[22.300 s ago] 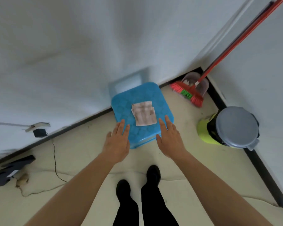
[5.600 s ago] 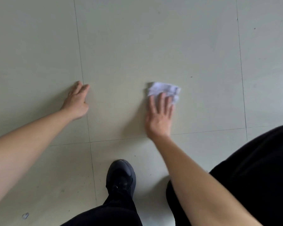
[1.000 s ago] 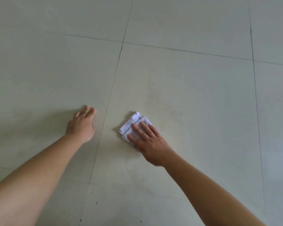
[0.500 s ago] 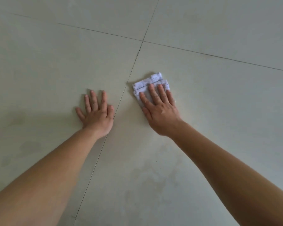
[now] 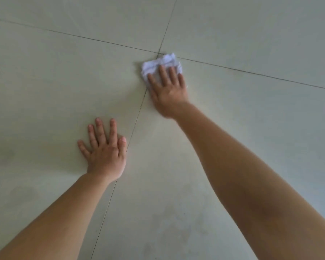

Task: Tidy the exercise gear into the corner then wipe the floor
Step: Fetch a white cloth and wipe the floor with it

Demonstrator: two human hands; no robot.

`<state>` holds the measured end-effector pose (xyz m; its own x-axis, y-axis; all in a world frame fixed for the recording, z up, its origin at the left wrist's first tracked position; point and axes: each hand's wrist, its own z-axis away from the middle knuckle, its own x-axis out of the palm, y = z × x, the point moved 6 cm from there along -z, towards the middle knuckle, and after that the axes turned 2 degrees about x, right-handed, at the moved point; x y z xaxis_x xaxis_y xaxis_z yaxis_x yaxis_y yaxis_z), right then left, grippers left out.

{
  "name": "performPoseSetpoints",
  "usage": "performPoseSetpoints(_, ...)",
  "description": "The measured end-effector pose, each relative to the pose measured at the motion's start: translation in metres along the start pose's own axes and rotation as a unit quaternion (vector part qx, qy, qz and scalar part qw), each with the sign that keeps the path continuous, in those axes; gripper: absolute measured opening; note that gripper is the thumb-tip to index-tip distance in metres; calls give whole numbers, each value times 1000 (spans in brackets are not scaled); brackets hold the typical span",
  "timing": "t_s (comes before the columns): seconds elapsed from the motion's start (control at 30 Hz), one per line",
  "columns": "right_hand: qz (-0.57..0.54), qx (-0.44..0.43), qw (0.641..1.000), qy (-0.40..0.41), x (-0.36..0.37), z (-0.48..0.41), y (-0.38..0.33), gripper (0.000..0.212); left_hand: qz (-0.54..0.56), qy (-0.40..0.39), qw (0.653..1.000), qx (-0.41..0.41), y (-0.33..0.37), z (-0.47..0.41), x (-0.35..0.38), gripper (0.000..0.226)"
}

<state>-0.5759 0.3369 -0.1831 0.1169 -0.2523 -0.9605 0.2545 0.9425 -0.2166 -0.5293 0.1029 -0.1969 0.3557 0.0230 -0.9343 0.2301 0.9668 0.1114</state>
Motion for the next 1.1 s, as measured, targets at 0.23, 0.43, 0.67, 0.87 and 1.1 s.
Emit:
performPoseSetpoints(0.23, 146, -162, 973, 72, 11, 100, 105, 48, -1, 2, 1000, 0, -1, -2, 1, 60)
performPoseSetpoints(0.43, -30, 248, 966, 69, -24, 108, 198, 58, -10, -2, 1000, -3, 0, -2, 0, 59)
performPoseSetpoints(0.67, -41, -101, 989, 95, 38, 213, 18, 50, -21, -14, 1000, -18, 3, -1, -2, 58)
performPoseSetpoints(0.87, 59, -74, 989, 110, 24, 225, 119, 48, -7, -34, 998, -46, 9, 4, -11, 59)
performPoseSetpoints(1.1, -81, 304, 947, 66, -6, 247, 221, 55, 24, 82, 989, 124, 114, 60, -11, 48)
